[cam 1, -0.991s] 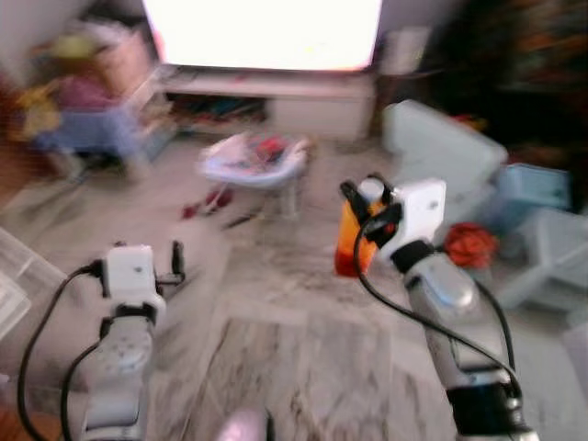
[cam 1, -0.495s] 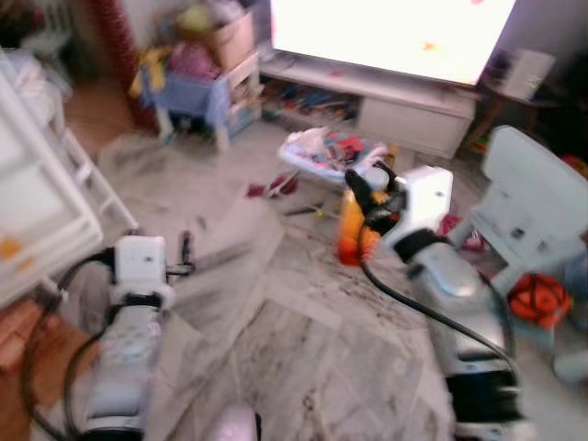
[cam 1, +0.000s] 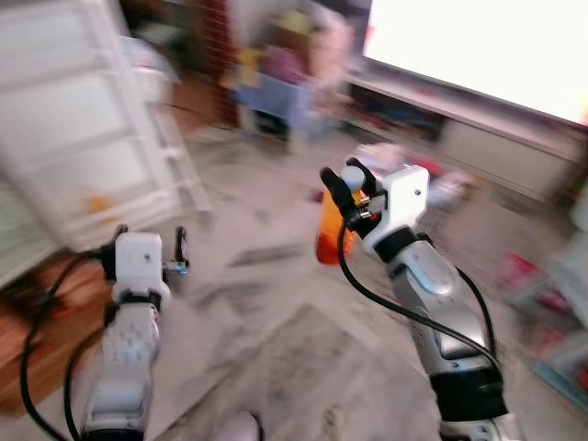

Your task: Restocking fridge

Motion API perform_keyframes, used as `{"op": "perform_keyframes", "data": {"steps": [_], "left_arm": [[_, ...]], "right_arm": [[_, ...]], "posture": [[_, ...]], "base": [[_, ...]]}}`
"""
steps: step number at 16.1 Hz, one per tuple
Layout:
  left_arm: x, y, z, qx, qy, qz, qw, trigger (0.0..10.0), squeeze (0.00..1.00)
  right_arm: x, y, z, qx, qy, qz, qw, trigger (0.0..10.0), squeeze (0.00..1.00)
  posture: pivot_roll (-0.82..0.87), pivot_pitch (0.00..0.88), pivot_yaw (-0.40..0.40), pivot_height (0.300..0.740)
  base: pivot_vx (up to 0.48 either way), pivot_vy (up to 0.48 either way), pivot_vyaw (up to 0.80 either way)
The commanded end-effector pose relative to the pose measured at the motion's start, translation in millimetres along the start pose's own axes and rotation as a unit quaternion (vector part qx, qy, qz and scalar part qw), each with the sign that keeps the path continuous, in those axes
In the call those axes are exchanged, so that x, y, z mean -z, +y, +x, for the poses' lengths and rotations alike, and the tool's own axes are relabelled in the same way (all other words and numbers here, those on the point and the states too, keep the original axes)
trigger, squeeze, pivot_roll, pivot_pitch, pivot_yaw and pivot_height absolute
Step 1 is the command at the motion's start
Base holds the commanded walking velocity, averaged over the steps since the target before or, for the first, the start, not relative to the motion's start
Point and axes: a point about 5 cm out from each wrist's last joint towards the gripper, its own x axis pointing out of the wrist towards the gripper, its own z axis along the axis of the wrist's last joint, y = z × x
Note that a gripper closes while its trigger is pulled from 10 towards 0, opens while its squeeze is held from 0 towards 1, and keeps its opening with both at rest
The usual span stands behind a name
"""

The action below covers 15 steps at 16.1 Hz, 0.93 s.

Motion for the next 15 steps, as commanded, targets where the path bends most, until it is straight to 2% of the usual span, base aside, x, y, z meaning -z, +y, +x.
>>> {"op": "perform_keyframes", "data": {"steps": [1, 2, 4, 6, 8, 11, 14, 15], "left_arm": [[0.6, -3.5, -3.9, 0.014, 0.006, -0.019, 1.0, 10.0, 0.0], [0.2, -7.0, -6.9, 0.033, 0.006, -0.029, 0.999, 10.0, 0.0], [-4.1, -16.5, -17.1, 0.08, -0.002, -0.055, 0.995, 10.0, 0.0], [-6.0, -22.4, -18.3, 0.089, -0.001, -0.058, 0.994, 10.0, 0.0], [-4.3, -26.4, -17.9, 0.1, -0.002, -0.047, 0.994, 10.0, 0.0], [-8.0, -30.4, -12.6, 0.107, -0.004, -0.052, 0.993, 10.0, 0.0], [-6.1, -22.1, -10.9, 0.08, -0.013, -0.024, 0.996, 10.0, 0.0], [-5.7, -21.7, -11.2, 0.082, -0.01, -0.026, 0.996, 10.0, 0.0]], "right_arm": [[1.3, -6.8, -5.4, 0.024, -0.004, -0.01, 1.0, 10.0, 0.0], [6.1, -11.1, -9.6, 0.044, 0.003, -0.007, 0.999, 10.0, 0.0], [24.7, -26.8, -26.5, 0.116, 0.04, 0.027, 0.992, 10.0, 0.0], [27.1, -34.2, -33.9, 0.141, 0.048, 0.009, 0.989, 10.0, 0.0], [31.6, -38.4, -38.5, 0.173, 0.057, 0.017, 0.983, 10.0, 0.0], [29.7, -33.9, -34.7, 0.144, 0.054, -0.001, 0.988, 10.0, 0.0], [21.5, -44.7, -35.1, 0.124, 0.055, -0.018, 0.991, 10.0, 0.0], [21.0, -44.3, -36.7, 0.106, 0.06, -0.023, 0.992, 10.0, 0.0]], "posture": [[0.12, 0.0, -0.018, 0.74], [0.13, 0.0, -0.018, 0.74], [0.13, 0.0, -0.016, 0.74], [0.13, 0.0, -0.016, 0.74], [0.12, 0.0, -0.015, 0.74], [0.12, 0.0, -0.017, 0.74], [0.12, 0.0, -0.031, 0.74], [0.12, 0.0, -0.029, 0.74]], "base": [[0.0, 0.0, 0.8], [0.0, 0.0, 0.8], [0.0, 0.0, 0.8], [0.0, 0.0, 0.74], [0.0, 0.0, 0.28], [0.431, 0.0, 0.0], [0.431, 0.0, 0.0], [0.431, 0.0, 0.0]]}}
